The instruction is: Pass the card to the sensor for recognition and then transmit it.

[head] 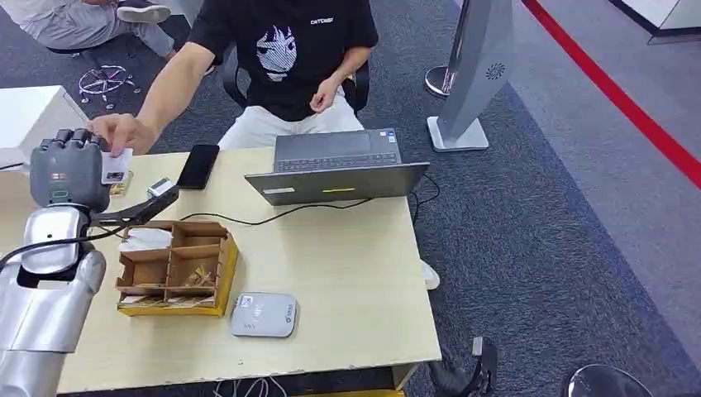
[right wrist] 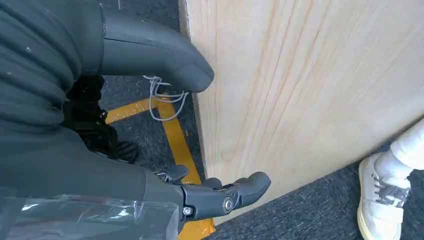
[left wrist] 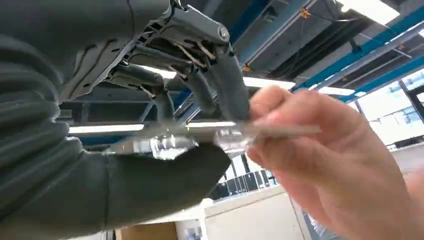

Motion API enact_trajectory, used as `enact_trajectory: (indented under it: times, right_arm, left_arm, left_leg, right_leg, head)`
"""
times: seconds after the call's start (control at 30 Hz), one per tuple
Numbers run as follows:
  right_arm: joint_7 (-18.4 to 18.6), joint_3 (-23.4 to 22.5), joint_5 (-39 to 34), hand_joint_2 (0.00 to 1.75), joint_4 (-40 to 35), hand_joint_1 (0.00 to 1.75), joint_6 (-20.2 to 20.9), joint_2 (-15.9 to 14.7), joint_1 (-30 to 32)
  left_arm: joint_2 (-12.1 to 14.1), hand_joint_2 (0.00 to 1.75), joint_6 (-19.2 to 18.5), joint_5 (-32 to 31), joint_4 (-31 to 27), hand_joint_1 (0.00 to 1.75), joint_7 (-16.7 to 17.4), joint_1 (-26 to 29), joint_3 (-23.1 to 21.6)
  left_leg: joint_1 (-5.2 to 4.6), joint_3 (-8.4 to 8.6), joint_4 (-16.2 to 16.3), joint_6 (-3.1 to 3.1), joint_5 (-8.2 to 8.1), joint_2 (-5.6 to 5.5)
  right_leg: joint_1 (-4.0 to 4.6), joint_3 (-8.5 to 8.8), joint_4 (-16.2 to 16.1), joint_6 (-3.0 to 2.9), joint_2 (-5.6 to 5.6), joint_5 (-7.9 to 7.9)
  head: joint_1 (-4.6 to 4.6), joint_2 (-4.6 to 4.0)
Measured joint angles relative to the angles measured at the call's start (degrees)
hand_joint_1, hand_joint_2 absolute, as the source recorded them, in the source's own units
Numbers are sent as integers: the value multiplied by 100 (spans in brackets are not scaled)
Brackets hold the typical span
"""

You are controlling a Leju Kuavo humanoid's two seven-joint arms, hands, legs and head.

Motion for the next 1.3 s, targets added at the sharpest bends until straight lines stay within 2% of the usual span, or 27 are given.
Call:
enact_trajectory:
  times: [0.27,0.43,0.5,0.57,0.6,0.67,0.7,0.77,0.93,1.03,1.13,1.3]
  right_arm:
    - [-2,15,2,175,0,0,-2,4,-9]
    - [-37,26,35,175,0,0,-11,4,-9]
    - [-112,24,-59,175,0,0,-2,4,3]
    - [-222,0,-168,175,-2,0,4,4,41]
    - [-295,-13,-212,175,-6,0,9,4,58]
    - [-396,-26,-260,175,-20,0,31,4,115]
    - [-426,-28,-286,175,-24,0,46,4,147]
    - [-474,-57,-374,175,-31,0,50,4,191]
    - [-610,-234,-505,175,-72,0,55,4,256]
    - [-693,-317,-461,175,-116,0,-24,4,298]
    - [-734,-422,-415,175,-159,0,-9,2,344]
    - [-756,-505,-396,175,-186,0,-7,2,368]
  left_arm:
    - [59,175,107,0,90,175,-33,3,0]
    - [42,175,397,0,-107,175,-117,201,41]
    - [-193,175,634,2,-561,175,-642,573,208]
    - [-634,175,877,44,-1385,175,-1257,1192,426]
    - [-853,175,933,101,-1798,175,-1522,1562,429]
    - [-1207,175,1056,225,-2559,175,-1871,2403,330]
    - [-1396,175,1123,251,-2884,175,-1899,2752,228]
    - [-1600,175,1222,422,-3295,175,-2026,3244,85]
    - [-1897,175,1215,1074,-3819,175,-2490,4189,-365]
    - [-1965,175,1084,1275,-3843,175,-2507,4491,-599]
    - [-1961,175,1215,1539,-3682,175,-2343,4661,-704]
    - [-1950,175,1303,1607,-3447,175,-2310,4769,-726]
  left_leg:
    - [7,-8,-1,-6,12,0]
    - [7,-6,-1,-7,13,2]
    - [4,-1,-1,-6,12,4]
    - [1,-7,-1,-2,9,-1]
    - [-4,-7,-1,8,2,-3]
    - [-12,-3,0,16,-16,6]
    - [-12,-9,1,19,-17,5]
    - [-14,-15,1,32,-25,-20]
    - [-20,-25,1,42,-27,-74]
    - [-29,-29,1,48,-26,-83]
    - [-36,-30,1,52,-24,-90]
    - [-40,-30,1,55,-22,-91]
  right_leg:
    - [8,-6,1,-9,-2,9]
    - [8,-8,1,-13,0,13]
    - [6,-8,-1,-12,2,14]
    - [2,-5,-3,-5,-5,8]
    - [-4,-4,-5,1,-8,4]
    - [-10,-6,-7,14,3,-7]
    - [-11,-7,-11,18,1,-9]
    - [-12,-2,-16,36,-28,-23]
    - [-13,8,-17,56,-71,-39]
    - [-19,8,-18,62,-83,-43]
    - [-25,10,-18,68,-90,-47]
    - [-28,11,-18,69,-94,-46]
  head:
    - [0,0]
    - [-2,0]
    - [-9,0]
    - [-18,0]
    - [7,0]
    - [0,0]
    - [0,0]
    - [-2,0]
    - [-2,0]
    - [-4,0]
    - [-2,0]
    - [-2,0]
